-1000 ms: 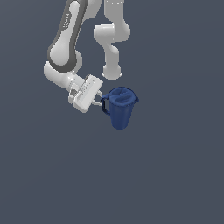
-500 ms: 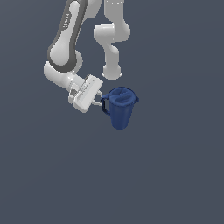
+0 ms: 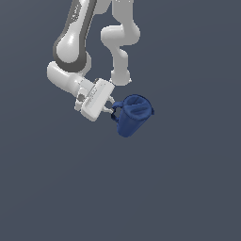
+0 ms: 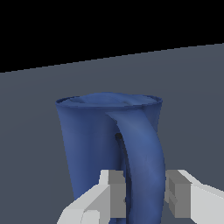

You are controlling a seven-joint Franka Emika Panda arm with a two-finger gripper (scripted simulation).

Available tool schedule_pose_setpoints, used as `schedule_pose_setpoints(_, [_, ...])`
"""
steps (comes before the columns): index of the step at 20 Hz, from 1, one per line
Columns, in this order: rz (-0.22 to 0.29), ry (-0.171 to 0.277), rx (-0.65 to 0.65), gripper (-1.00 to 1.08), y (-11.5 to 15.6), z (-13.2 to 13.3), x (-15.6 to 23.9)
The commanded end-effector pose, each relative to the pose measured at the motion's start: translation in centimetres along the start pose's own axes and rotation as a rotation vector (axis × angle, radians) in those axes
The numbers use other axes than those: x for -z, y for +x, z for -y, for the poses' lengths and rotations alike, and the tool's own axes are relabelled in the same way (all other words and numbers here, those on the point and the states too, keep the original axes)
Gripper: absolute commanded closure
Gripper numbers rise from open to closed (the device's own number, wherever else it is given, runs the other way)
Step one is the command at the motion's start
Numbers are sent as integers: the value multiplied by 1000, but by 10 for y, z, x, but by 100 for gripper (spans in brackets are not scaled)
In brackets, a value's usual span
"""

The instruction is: Pick up the object and move it to a goal position.

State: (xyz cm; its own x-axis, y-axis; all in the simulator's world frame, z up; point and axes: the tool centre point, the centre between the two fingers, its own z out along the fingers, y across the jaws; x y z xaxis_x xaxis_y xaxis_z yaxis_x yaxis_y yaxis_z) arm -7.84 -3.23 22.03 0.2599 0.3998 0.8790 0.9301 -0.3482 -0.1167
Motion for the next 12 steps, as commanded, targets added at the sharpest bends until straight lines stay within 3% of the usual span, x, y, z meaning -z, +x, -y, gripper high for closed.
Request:
schedule_pose_setpoints(1, [-3,0,3,108,22,-5,-5])
schedule_pose_setpoints(12, [-7,1,4,108,142,-39,-35])
